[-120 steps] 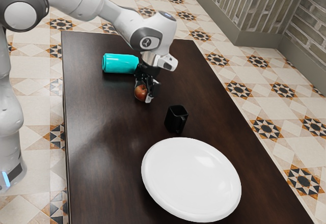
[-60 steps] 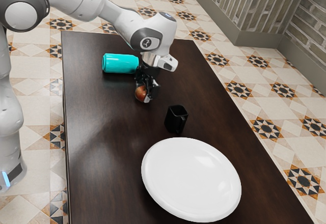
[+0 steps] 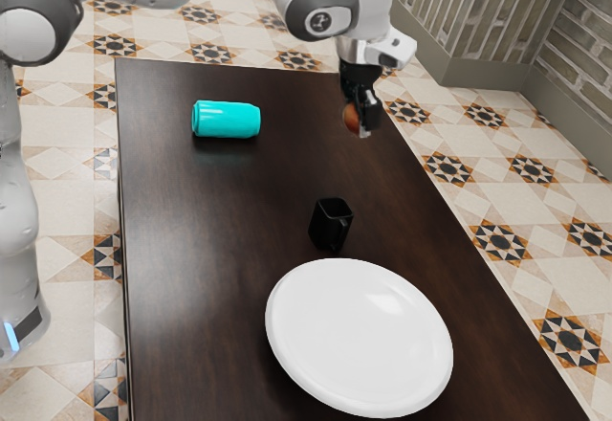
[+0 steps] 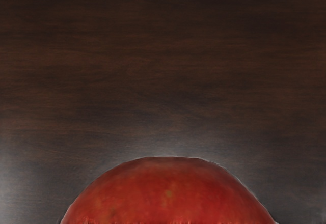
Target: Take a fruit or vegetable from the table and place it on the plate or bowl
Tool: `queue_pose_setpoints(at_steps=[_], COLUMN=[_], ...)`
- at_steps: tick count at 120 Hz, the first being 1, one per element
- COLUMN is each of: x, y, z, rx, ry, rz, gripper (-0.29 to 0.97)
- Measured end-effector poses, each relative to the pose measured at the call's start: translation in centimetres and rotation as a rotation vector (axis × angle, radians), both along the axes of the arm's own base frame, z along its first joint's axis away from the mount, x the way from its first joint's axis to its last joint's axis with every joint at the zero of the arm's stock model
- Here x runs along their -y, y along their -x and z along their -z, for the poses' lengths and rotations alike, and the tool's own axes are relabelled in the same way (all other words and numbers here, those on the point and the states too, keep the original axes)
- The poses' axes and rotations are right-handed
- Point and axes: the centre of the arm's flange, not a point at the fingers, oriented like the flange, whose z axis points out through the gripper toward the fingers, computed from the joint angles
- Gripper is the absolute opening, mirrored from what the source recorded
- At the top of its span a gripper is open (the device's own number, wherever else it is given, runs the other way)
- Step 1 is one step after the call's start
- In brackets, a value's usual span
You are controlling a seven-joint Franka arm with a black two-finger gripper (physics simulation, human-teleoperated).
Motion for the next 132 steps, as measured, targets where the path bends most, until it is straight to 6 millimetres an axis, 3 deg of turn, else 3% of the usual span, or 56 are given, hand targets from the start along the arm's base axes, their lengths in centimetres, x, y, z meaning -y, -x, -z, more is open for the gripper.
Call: queue_pose_setpoints(at_steps=[12,23,31,40,50,76,93,103,114,128,132], x=[4.8,9.7,15.7,23.4,27.8,32.9,33.5,33.7,34.0,34.1,33.2], y=[-2.7,-4.1,-5.2,-4.6,-3.9,-1.4,-0.4,-0.2,0.1,0.1,-0.1], z=[-1.3,-1.1,0.1,1.8,4.0,8.3,10.7,11.1,11.4,11.4,10.2], rx=[0.036,0.04,0.028,0.002,-0.033,-0.113,-0.163,-0.17,-0.177,-0.178,-0.157], ry=[0.004,0.014,0.03,0.047,0.057,0.052,0.049,0.052,0.057,0.061,0.05], rz=[0.093,0.185,0.294,0.424,0.494,0.56,0.557,0.552,0.551,0.546,0.532], gripper=[0.38,0.38,0.38,0.38,0.34,0.33,0.33,0.33,0.51,0.61,0.62])
